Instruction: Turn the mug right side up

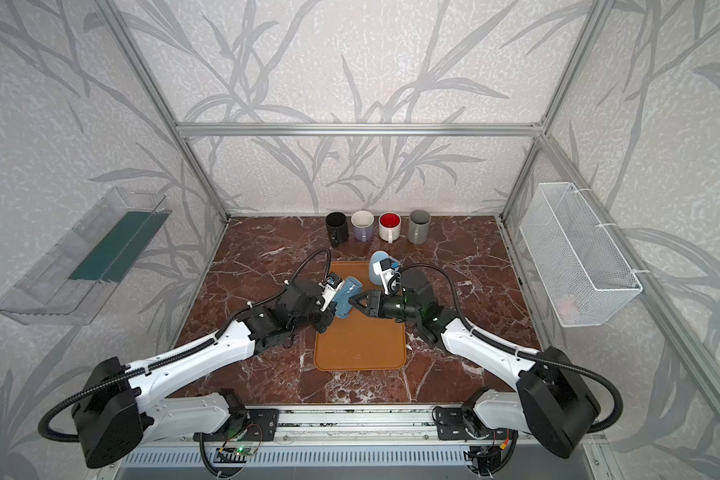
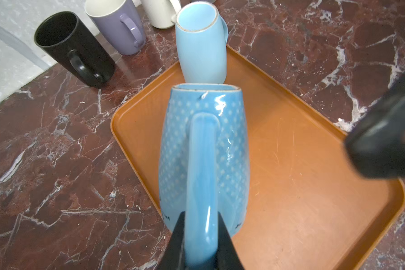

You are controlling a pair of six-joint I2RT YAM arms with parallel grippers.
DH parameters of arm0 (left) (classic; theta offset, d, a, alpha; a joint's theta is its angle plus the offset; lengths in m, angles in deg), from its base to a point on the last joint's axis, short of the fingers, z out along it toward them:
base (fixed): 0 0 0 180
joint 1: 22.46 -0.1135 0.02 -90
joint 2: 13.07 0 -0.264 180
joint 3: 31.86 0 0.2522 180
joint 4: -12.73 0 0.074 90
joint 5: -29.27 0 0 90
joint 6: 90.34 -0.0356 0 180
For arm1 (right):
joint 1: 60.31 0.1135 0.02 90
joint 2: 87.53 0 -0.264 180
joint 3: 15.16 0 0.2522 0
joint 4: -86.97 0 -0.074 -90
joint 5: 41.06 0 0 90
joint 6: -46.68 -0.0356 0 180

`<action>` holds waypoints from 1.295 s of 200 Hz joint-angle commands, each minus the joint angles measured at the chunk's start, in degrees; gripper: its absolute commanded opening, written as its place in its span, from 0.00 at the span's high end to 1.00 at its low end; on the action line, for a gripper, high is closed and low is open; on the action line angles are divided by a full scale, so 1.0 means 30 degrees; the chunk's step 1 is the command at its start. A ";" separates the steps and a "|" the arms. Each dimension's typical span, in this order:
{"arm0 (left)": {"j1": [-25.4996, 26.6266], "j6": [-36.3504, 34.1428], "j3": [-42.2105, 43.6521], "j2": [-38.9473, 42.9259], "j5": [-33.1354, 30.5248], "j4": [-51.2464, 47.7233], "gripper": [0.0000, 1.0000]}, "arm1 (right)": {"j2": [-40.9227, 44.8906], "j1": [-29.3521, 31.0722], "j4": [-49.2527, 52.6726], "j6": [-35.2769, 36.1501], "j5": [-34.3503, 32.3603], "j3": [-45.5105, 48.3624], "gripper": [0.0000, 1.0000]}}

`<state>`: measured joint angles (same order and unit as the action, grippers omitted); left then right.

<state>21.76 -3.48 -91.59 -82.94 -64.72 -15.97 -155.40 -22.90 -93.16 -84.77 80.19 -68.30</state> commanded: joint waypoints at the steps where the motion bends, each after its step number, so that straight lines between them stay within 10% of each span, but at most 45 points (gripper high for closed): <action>1: -0.0116 -0.1521 -0.1472 0.0230 0.1606 -0.0424 1.00 | 0.1724 -0.0104 0.4902 0.7887 -0.2306 -0.0979 0.67; 83: -0.0261 -0.3199 -0.3186 0.0068 0.5715 -0.2972 1.00 | -0.1207 -0.1469 0.6989 1.9899 0.2043 -0.4414 0.60; 157: -0.0245 -0.3667 -0.4319 0.0060 0.8289 -0.4383 1.00 | -0.2988 -0.3827 0.9333 2.2572 1.0405 -0.6560 0.51; 259: -0.0269 -0.4433 -0.5852 -0.1086 0.9124 -0.6205 1.00 | -0.3615 -0.2945 0.9585 2.3496 1.1087 -0.6140 0.52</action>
<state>21.28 -14.34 -105.95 -86.42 -39.50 -34.57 -165.11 -33.04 -67.00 -16.20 112.49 -86.27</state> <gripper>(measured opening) 0.152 0.480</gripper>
